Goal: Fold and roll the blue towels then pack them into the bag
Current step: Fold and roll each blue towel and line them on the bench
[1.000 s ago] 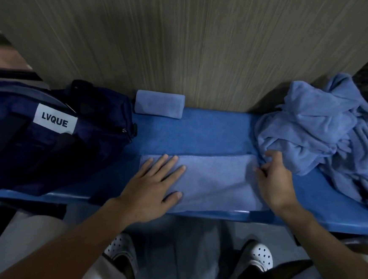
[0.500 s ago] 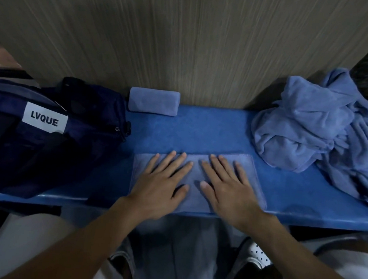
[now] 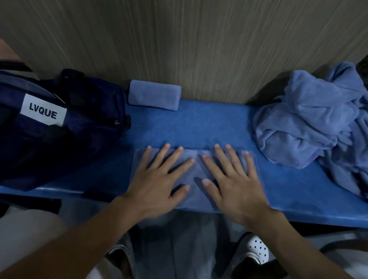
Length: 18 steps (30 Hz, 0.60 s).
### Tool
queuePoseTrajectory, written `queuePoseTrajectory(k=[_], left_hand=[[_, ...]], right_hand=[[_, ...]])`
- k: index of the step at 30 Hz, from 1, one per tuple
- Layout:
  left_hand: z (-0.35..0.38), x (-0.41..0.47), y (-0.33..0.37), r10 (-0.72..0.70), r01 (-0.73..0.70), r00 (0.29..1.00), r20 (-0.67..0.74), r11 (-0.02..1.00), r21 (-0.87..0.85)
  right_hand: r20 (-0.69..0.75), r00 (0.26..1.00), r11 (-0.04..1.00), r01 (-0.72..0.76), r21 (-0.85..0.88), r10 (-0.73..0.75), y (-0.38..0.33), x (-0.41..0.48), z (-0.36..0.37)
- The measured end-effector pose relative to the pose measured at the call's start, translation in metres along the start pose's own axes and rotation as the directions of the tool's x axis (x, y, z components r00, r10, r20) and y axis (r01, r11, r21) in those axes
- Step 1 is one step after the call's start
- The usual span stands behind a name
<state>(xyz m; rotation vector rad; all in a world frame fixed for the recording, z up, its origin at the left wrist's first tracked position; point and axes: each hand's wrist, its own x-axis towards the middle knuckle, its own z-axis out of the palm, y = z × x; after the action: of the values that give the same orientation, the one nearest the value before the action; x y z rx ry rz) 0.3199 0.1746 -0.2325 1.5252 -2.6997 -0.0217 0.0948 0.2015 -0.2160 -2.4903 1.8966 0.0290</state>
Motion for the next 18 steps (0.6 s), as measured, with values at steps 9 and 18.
queuePoseTrajectory(k=[9,18], left_hand=[[0.008,-0.007,-0.011,0.012,-0.014,0.999,0.038,0.999,0.047],[0.002,0.000,-0.016,0.027,-0.030,0.994,0.102,0.999,0.028]], right_hand=[[0.075,0.995,0.998,-0.061,0.035,0.058,0.021,0.017,0.014],[0.091,0.975,0.971,-0.211,0.115,0.201,0.041,0.016,0.016]])
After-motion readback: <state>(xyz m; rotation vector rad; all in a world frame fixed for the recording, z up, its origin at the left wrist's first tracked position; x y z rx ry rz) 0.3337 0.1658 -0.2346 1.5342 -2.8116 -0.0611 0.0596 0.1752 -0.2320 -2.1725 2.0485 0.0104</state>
